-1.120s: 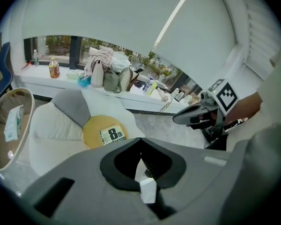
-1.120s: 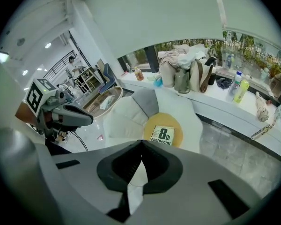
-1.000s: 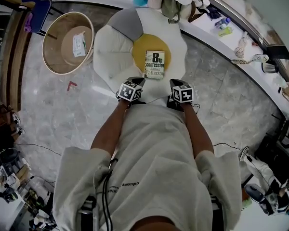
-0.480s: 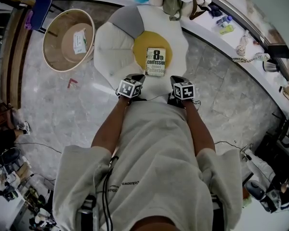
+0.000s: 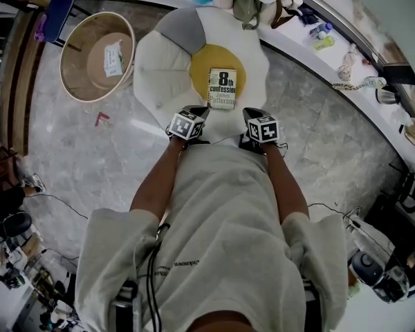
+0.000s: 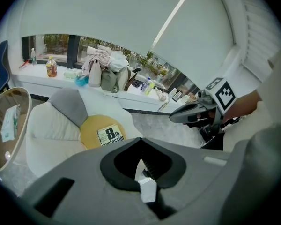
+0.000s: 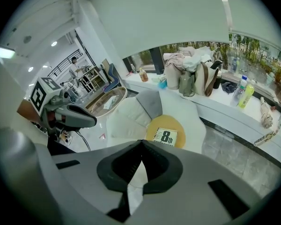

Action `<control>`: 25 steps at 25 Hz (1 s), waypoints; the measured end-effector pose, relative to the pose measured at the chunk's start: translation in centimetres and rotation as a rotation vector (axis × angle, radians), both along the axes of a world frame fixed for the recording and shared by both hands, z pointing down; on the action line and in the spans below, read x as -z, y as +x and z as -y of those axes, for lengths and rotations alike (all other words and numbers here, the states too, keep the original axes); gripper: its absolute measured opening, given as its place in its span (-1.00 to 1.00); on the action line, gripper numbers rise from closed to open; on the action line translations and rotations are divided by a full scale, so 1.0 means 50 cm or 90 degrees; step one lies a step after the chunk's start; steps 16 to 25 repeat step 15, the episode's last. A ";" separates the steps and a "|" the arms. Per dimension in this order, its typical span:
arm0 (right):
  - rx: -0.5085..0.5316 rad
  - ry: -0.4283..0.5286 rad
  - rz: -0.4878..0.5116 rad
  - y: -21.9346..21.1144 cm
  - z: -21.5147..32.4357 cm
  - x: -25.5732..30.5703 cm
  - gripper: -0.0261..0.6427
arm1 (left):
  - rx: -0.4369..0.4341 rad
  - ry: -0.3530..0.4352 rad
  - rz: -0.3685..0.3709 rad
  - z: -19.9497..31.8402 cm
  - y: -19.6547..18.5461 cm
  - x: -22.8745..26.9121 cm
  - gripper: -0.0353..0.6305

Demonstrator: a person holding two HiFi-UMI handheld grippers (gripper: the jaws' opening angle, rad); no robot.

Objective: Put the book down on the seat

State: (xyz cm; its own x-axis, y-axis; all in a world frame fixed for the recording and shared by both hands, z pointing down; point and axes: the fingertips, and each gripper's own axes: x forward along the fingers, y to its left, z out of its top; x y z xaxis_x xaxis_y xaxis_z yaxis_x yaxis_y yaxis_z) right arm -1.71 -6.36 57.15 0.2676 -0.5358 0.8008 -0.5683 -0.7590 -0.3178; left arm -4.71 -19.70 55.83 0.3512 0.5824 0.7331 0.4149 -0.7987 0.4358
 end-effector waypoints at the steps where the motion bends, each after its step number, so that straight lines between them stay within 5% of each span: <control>1: -0.002 0.001 0.000 0.000 0.000 0.000 -0.90 | -0.002 -0.004 0.002 -0.001 -0.001 0.003 -0.87; 25: 0.006 0.004 0.007 0.000 0.003 0.001 -0.90 | -0.001 -0.003 0.004 -0.001 -0.002 -0.002 -0.87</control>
